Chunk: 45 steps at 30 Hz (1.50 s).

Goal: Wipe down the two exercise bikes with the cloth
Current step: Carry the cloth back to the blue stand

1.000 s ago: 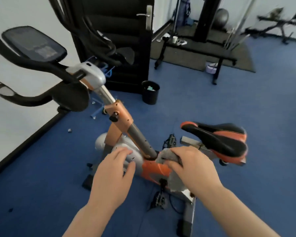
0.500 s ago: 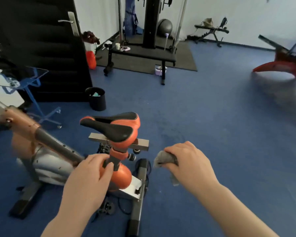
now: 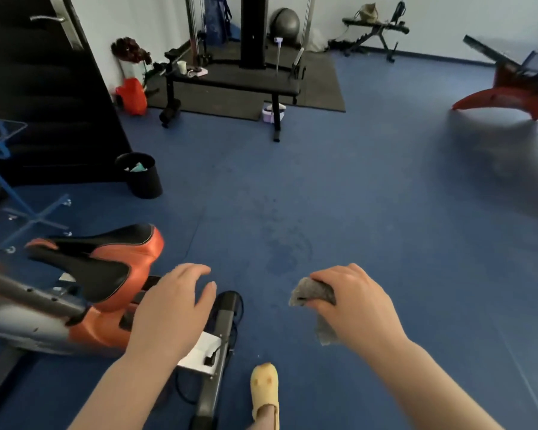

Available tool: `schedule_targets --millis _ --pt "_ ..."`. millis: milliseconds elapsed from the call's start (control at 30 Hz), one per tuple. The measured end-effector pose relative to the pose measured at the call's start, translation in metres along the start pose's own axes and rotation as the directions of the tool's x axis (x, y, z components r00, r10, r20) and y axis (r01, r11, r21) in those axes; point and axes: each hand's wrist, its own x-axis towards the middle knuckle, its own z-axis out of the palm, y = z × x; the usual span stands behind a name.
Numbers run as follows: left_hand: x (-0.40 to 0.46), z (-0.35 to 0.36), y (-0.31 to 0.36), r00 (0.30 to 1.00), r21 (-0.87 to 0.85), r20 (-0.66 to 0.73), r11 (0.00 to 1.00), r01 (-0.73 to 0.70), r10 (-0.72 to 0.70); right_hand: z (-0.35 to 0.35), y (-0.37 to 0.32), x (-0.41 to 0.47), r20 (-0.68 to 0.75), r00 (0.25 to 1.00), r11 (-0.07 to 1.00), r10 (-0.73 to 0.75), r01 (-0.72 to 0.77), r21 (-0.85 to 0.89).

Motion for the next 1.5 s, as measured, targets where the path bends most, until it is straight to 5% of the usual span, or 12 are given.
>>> schedule_targets --millis 433,667,867,1133,1500 --pt "0.21 0.023 0.058 0.994 0.015 -0.062 0.995 0.096 -0.095 -0.029 0.073 0.225 0.045 0.998 0.999 -0.034 0.033 0.025" --pt "0.299 0.042 0.076 0.97 0.027 -0.118 0.976 0.217 -0.212 -0.032 0.096 0.362 0.035 0.983 0.979 -0.181 0.177 0.097" --pt "0.377 0.047 0.095 0.879 0.018 -0.266 0.909 0.415 -0.396 -0.039 0.1 0.501 0.091 0.915 0.918 -0.394 0.386 0.093" --pt "0.452 0.022 0.087 0.734 -0.027 -0.408 0.811 0.585 -0.543 -0.029 0.03 0.639 0.157 0.749 0.765 -0.643 0.627 0.147" --pt "0.568 -0.068 -0.02 0.566 -0.069 -0.566 0.718 0.693 -0.6 0.008 -0.159 0.782 0.097 0.535 0.544 -0.839 0.816 0.198"
